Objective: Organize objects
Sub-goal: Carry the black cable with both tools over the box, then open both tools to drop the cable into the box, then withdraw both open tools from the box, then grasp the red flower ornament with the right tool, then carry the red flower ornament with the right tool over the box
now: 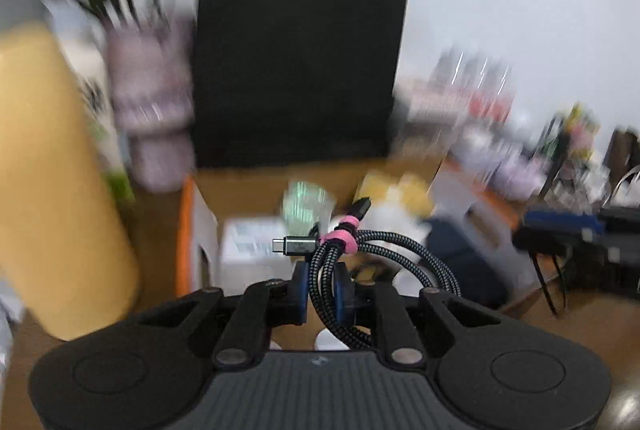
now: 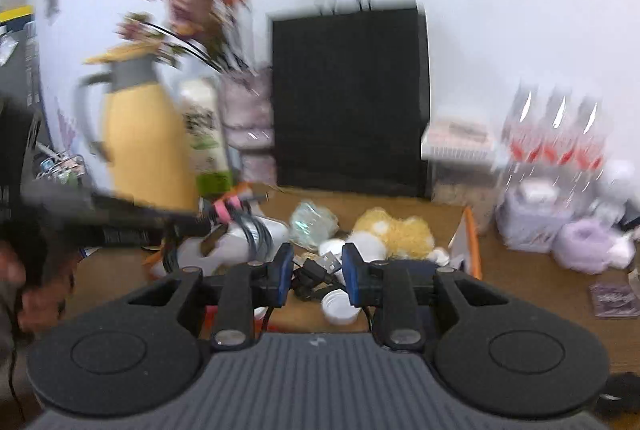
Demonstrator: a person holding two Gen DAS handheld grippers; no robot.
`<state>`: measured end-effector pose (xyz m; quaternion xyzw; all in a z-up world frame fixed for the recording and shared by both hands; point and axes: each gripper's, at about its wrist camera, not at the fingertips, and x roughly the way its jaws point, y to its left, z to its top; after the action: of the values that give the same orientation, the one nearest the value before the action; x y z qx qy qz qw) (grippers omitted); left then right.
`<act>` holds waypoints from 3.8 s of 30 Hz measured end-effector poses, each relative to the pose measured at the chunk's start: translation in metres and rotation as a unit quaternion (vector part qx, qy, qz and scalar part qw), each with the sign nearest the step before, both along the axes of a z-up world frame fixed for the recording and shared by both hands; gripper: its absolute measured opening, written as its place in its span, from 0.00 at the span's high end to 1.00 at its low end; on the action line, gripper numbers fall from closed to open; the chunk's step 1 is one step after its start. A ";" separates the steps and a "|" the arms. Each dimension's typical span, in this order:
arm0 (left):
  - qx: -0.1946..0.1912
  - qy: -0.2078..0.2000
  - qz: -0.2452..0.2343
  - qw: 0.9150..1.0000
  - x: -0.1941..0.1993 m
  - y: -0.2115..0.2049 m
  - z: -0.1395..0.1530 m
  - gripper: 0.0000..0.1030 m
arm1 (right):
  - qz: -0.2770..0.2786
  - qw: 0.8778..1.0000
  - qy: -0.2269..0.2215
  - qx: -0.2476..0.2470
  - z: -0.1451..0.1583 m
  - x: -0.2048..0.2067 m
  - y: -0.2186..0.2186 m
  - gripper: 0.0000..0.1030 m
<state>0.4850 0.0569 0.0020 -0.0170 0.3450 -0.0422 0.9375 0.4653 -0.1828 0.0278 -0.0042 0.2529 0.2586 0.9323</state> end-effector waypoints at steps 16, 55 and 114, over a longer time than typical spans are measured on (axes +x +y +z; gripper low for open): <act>0.048 -0.054 0.016 0.997 -0.025 0.013 0.023 0.35 | -0.048 0.997 0.059 0.021 -0.013 0.040 0.002 0.03; 0.050 -0.095 -0.024 0.994 -0.225 -0.036 -0.053 0.59 | -0.048 0.995 -0.029 -0.081 -0.075 -0.211 -0.019 0.02; -0.053 -0.181 0.048 0.981 -0.222 0.032 0.048 0.97 | 0.023 0.998 -0.059 0.011 -0.003 -0.194 -0.016 0.65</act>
<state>0.2628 0.0885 0.0501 -0.0750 0.1659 -0.0181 0.9831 0.2709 -0.1986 0.0247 -0.0146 0.1942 0.2820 0.9394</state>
